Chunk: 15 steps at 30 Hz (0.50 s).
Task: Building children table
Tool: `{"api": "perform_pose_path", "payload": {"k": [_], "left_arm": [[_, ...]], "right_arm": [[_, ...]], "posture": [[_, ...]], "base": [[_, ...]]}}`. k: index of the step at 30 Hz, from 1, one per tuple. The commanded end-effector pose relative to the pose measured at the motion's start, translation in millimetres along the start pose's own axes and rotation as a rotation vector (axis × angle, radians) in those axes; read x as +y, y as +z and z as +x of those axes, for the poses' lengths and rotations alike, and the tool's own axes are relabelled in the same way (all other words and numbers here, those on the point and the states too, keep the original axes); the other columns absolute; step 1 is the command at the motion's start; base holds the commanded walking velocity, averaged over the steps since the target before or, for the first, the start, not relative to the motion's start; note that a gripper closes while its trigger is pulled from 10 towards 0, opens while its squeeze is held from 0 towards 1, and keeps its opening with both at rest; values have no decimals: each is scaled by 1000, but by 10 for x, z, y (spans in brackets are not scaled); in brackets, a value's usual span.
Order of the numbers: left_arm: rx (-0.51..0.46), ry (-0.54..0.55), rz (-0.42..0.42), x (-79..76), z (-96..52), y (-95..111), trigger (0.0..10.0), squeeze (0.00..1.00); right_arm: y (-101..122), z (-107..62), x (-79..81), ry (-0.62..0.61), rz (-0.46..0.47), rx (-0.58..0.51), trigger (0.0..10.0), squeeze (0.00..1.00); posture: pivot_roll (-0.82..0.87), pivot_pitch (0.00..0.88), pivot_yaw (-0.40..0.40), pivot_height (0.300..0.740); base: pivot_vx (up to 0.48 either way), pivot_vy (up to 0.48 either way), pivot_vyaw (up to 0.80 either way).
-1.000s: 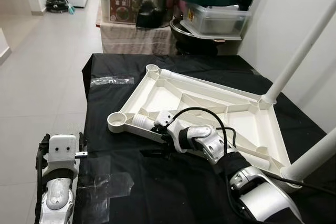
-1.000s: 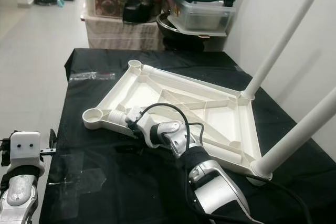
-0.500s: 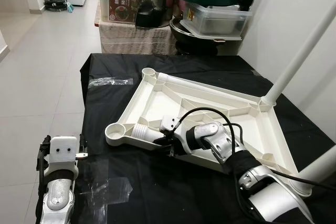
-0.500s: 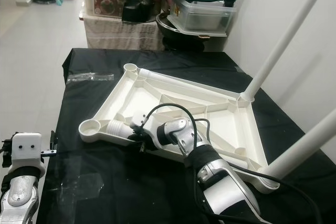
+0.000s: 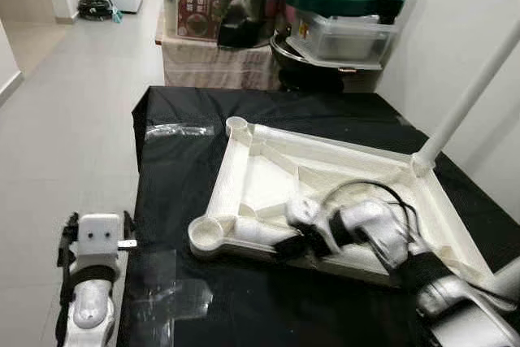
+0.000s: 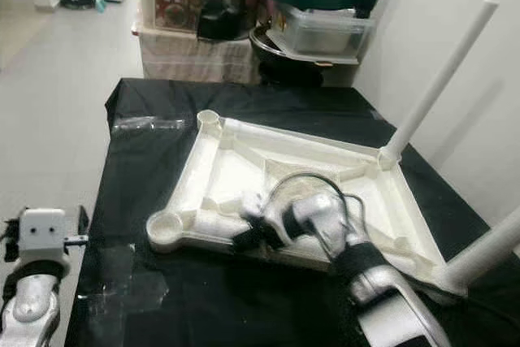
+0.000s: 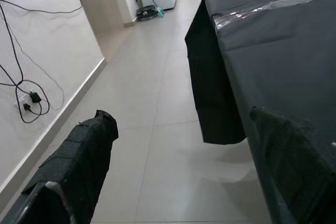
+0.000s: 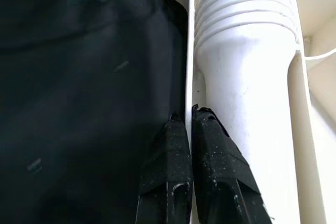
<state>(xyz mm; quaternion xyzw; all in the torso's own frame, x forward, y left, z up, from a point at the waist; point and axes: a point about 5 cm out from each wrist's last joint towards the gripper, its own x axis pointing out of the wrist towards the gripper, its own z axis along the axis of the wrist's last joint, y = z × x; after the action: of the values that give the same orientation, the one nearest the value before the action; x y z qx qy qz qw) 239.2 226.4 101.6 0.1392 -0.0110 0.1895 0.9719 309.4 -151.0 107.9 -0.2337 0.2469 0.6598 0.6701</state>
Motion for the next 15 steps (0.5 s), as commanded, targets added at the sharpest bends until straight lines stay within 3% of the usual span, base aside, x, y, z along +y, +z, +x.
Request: {"api": "perform_pose_path", "payload": {"k": [1, 10, 15], "left_arm": [[5, -16, 11, -17, -10, -25, 10000, 0], [8, -22, 14, -39, -22, -41, 10000, 0], [10, -26, 15, -46, -29, -49, 10000, 0]], "right_arm": [[-193, 32, 331, 254, -30, 75, 0, 0], [-274, -133, 705, 392, -93, 99, 0, 0], [-348, -170, 775, 401, -105, 129, 0, 0]], "posture": [[40, 0, -148, 740], [33, 0, -144, 740], [28, 0, -140, 740]], "base": [[0, 0, 0], [0, 0, 0], [0, 0, 0]]}}
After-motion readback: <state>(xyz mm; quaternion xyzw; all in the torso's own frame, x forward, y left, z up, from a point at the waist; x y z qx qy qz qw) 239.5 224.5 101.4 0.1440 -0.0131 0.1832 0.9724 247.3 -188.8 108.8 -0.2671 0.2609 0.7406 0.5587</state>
